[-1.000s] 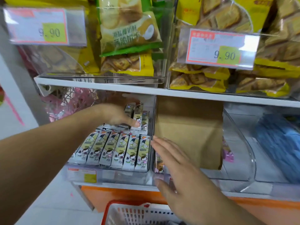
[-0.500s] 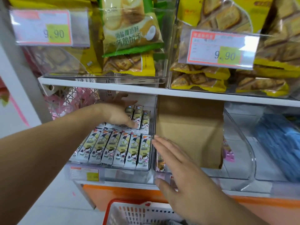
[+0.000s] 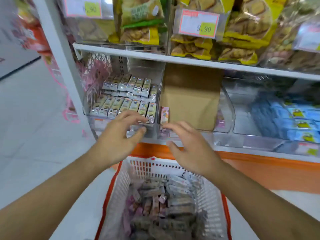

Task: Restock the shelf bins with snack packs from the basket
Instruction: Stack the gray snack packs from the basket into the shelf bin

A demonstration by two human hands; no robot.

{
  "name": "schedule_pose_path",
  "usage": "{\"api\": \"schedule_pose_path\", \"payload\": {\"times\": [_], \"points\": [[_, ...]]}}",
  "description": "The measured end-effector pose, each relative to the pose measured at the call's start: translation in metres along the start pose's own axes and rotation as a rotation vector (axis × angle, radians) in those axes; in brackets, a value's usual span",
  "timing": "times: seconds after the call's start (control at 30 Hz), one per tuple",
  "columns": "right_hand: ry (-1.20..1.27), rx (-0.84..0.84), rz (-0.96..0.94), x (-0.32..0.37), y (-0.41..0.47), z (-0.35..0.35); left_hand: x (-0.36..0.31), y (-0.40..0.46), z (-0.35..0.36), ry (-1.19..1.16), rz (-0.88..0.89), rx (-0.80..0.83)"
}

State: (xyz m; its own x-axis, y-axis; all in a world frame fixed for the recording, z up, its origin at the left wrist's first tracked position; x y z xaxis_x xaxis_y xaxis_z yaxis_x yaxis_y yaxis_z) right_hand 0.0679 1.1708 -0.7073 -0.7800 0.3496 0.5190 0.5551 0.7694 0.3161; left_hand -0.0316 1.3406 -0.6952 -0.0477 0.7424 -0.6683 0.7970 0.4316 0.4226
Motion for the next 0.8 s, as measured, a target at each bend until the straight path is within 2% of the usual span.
{"api": "schedule_pose_path", "payload": {"times": [0.07, 0.17, 0.3, 0.37, 0.47, 0.6, 0.73, 0.8], "points": [[-0.02, 0.094, 0.044, -0.009, -0.024, 0.018, 0.015, -0.046, 0.024, 0.021, -0.05, 0.092], [-0.088, 0.306, 0.136, -0.036, -0.067, 0.058, 0.058, -0.113, 0.059, 0.194, -0.159, 0.259], [-0.183, 0.601, 0.297, -0.085, -0.13, 0.12, 0.138, -0.193, 0.084, 0.465, -0.445, 0.499], [-0.193, 0.7, 0.366, -0.104, -0.154, 0.147, 0.164, -0.217, 0.094, 0.472, -0.554, 0.595], [-0.154, 0.829, 0.455, -0.119, -0.182, 0.186, 0.174, -0.229, 0.109, 0.372, -0.66, 0.63], [-0.068, 0.844, 0.549, -0.136, -0.212, 0.23, 0.175, -0.233, 0.121, 0.328, -0.742, 0.645], [-0.177, 0.78, 0.493, -0.138, -0.221, 0.243, 0.175, -0.234, 0.123, 0.349, -0.765, 0.671], [-0.2, 0.778, 0.524, -0.145, -0.228, 0.249, 0.172, -0.233, 0.123, 0.359, -0.762, 0.686]]}}
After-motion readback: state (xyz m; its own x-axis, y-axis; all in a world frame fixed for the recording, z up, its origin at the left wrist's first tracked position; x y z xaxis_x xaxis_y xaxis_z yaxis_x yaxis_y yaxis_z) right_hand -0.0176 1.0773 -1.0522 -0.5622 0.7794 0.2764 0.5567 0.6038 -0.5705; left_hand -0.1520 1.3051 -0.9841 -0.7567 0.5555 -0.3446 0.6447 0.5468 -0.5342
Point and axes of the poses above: each hand's wrist, its own y-axis towards the middle knuckle, its own z-axis out of the palm, x = y × z, the point moved 9 cm from there along y, towards the middle knuckle, and after that the axes turned 8 degrees about -x, right-handed, at the moved point
